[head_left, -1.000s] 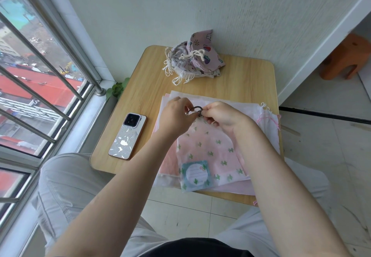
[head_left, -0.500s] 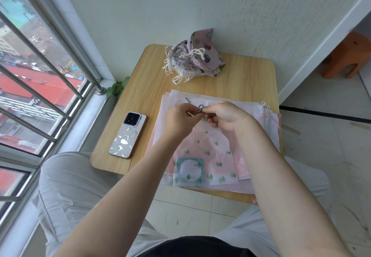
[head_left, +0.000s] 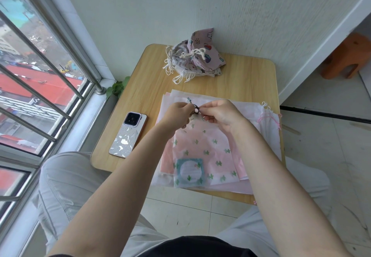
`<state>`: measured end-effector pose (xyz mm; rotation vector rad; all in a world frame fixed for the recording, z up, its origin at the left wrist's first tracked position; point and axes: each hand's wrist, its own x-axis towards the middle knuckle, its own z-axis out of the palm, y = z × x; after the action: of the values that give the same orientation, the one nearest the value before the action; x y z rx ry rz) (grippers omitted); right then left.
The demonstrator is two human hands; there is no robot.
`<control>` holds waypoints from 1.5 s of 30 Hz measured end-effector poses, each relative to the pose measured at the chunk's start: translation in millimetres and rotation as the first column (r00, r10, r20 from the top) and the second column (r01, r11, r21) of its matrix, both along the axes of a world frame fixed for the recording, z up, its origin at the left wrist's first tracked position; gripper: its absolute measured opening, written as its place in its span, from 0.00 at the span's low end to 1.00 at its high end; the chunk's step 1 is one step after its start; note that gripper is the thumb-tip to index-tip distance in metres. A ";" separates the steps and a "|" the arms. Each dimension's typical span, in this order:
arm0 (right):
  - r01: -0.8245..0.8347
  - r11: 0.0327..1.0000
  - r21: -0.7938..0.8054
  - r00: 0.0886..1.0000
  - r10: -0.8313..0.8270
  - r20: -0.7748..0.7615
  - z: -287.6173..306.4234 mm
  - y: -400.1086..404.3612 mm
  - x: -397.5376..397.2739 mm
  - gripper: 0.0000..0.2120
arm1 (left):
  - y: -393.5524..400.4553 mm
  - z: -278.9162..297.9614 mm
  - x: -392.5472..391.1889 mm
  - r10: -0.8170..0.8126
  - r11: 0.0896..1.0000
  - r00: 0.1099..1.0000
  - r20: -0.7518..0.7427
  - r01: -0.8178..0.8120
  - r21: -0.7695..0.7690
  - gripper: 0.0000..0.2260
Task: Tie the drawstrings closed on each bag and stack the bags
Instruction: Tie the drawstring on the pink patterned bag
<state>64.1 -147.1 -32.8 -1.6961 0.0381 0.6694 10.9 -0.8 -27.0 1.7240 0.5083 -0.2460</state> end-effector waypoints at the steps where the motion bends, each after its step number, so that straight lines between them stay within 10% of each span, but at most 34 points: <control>1: 0.016 1.000 -0.020 1.000 -0.016 0.020 0.3 0.0 0.2 0.03 | 1.7 1.0 0.0 -0.009 1.000 1.000 -0.014 0.010 0.012 0.12; 14: 0.150 0.982 -0.118 0.963 -0.118 0.242 -10.9 -5.1 11.0 0.02 | 31.8 -13.5 1.3 0.055 0.906 0.995 0.086 -0.086 0.414 0.09; 17: 0.081 0.990 -0.114 0.968 -0.051 0.248 0.3 -6.1 14.8 0.03 | 33.6 -4.0 6.5 -0.208 0.916 0.971 0.122 0.150 0.373 0.20; 21: -0.028 0.976 -0.215 0.948 0.094 0.303 16.9 -0.5 22.9 0.05 | 16.1 5.5 22.1 -0.487 0.680 0.871 -0.062 0.424 0.598 0.23; 26: 0.094 0.920 -0.381 0.873 0.108 0.476 45.2 -1.2 47.9 0.12 | 13.8 27.8 52.4 -0.282 0.726 0.958 0.057 0.174 0.666 0.11; 33: 0.353 0.829 -0.434 0.625 0.136 0.769 96.5 23.1 98.6 0.16 | 37.7 72.3 119.9 0.354 0.898 0.883 0.308 -0.412 0.151 0.13; 45: -0.119 0.717 -0.687 0.836 0.446 0.320 -0.7 84.1 195.5 0.36 | 95.4 -6.2 197.1 0.506 0.855 0.861 0.059 -0.509 0.099 0.12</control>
<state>259.6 -63.0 -33.5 -2.5510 -0.4036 0.4753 208.0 94.6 -33.2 1.6310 0.9490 0.1942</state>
